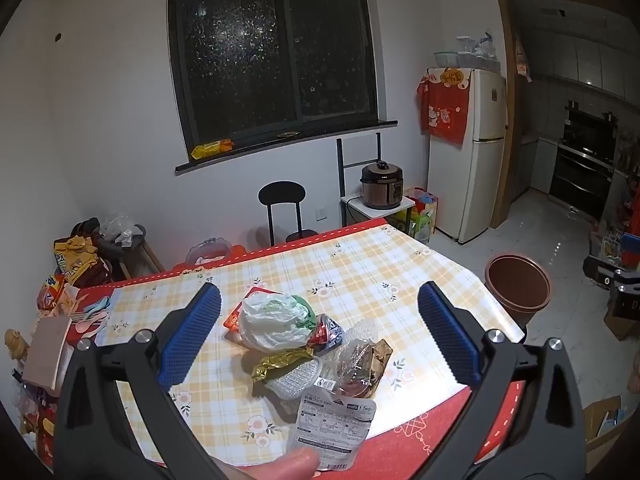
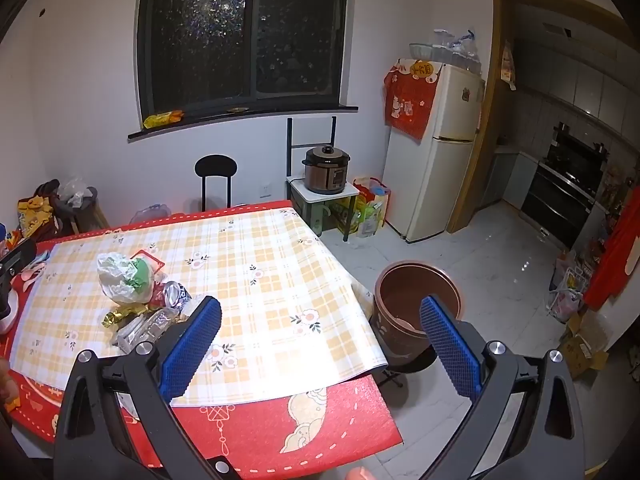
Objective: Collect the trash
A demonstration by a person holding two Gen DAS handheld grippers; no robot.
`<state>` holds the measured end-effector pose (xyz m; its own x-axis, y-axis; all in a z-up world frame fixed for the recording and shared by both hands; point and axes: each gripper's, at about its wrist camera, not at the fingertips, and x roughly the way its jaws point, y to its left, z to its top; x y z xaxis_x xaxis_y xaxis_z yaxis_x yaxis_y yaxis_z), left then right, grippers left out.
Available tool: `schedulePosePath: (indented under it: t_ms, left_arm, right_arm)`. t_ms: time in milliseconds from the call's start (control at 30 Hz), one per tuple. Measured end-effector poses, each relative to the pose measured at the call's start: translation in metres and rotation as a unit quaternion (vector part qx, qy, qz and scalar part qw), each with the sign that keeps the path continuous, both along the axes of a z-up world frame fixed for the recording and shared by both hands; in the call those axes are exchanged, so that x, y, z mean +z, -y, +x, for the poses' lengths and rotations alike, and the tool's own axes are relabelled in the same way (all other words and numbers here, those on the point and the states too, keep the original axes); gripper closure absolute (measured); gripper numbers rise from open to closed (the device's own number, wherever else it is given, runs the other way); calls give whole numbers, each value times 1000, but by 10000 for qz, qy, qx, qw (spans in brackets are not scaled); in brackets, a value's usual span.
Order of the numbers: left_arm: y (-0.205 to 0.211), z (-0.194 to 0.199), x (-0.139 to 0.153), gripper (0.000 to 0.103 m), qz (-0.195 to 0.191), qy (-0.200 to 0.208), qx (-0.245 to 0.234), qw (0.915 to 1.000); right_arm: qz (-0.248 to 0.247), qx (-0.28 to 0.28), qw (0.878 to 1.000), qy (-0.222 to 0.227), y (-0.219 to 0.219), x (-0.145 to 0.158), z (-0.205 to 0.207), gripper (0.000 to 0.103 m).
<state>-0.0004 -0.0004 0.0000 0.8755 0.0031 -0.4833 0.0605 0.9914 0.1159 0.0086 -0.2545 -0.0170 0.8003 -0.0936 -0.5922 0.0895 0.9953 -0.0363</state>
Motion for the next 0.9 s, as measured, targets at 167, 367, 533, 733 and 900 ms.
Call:
schedulePosePath:
  t_ms: [167, 367, 533, 733, 900]
  left_arm:
    - [1, 0, -1, 6, -5, -57, -9, 10000]
    - [0, 1, 1, 6, -16, -42, -12, 10000]
    - [1, 1, -1, 6, -13, -51, -18, 10000]
    - [4, -2, -6, 6, 39, -67, -72, 9999]
    - [3, -3, -5, 6, 53, -83, -108, 9999]
  right_arm:
    - [6, 1, 10000, -4, 2, 0, 0, 5]
    - [13, 11, 10000, 1, 3, 0, 0, 5]
    - [8, 2, 10000, 7, 3, 0, 0, 5]
    - [6, 8, 10000, 11, 2, 0, 1, 5]
    - [-8, 40, 10000, 15, 1, 0, 1, 5]
